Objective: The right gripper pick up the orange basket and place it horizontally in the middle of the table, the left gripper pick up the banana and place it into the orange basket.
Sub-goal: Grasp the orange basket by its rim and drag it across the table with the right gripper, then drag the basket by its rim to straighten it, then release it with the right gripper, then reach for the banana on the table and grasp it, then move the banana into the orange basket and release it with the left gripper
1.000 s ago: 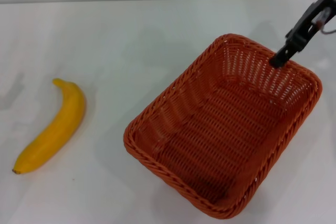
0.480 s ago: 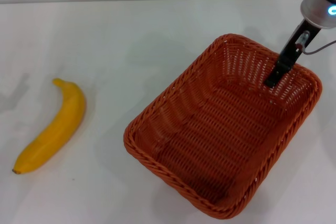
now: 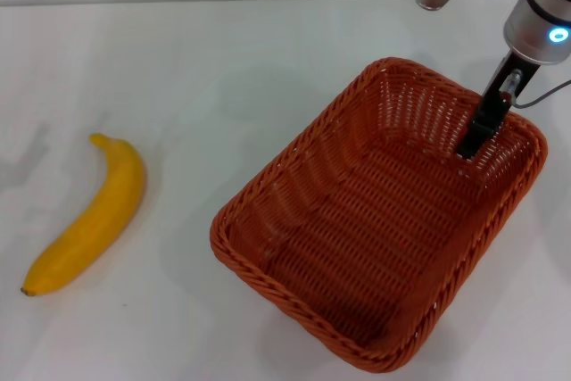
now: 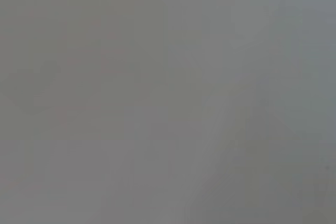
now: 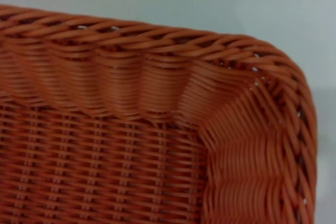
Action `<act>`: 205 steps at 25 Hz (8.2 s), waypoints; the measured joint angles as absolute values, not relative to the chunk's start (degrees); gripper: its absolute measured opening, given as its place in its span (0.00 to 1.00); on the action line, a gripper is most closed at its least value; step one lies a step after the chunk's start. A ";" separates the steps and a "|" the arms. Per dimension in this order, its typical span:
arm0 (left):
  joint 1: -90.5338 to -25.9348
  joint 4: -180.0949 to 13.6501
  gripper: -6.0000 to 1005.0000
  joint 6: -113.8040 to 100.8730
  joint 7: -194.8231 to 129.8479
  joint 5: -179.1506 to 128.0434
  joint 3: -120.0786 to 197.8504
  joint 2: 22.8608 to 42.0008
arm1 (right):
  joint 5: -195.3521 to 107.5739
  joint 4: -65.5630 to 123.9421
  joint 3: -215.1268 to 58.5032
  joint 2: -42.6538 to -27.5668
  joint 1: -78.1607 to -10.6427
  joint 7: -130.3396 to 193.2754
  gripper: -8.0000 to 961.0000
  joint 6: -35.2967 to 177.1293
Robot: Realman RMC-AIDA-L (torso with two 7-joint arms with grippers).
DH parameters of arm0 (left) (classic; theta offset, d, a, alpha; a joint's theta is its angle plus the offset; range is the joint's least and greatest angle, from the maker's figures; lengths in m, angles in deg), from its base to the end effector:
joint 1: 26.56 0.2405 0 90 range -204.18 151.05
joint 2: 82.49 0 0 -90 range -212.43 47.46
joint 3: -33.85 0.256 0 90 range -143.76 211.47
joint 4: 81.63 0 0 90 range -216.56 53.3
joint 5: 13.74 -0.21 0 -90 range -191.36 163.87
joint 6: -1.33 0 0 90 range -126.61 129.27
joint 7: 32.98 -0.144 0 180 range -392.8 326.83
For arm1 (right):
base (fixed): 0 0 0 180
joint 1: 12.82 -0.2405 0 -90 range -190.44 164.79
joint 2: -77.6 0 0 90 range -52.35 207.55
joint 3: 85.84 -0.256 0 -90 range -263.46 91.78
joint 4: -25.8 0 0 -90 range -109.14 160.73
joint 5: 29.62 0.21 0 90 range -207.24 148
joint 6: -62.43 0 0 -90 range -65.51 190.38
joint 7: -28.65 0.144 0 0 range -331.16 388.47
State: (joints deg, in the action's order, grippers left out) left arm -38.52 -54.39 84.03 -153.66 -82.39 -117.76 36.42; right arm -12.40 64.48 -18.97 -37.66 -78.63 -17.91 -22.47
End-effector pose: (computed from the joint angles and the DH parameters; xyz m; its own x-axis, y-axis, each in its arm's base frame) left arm -0.3664 0.2705 0.0908 0.4464 -0.0781 0.8914 0.8428 -0.2979 -0.4482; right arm 0.1441 0.4341 -0.0033 0.7098 -0.5068 0.4891 -0.3302 -0.8528 -0.4046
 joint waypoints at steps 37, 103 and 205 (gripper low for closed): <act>-40.73 -50.03 0.84 83.45 -154.61 -83.78 -117.66 34.34 | -7.53 79.66 -43.01 -35.41 -64.72 11.00 0.14 -28.75; -35.35 -47.87 0.81 89.41 -149.01 -84.06 -117.59 36.33 | 12.24 95.45 -42.28 -31.05 -49.70 0.44 0.35 -30.66; -82.89 -10.40 0.53 109.52 -70.94 -168.06 -90.91 30.35 | 70.89 61.90 -56.16 -37.53 -32.98 -84.28 0.91 -14.86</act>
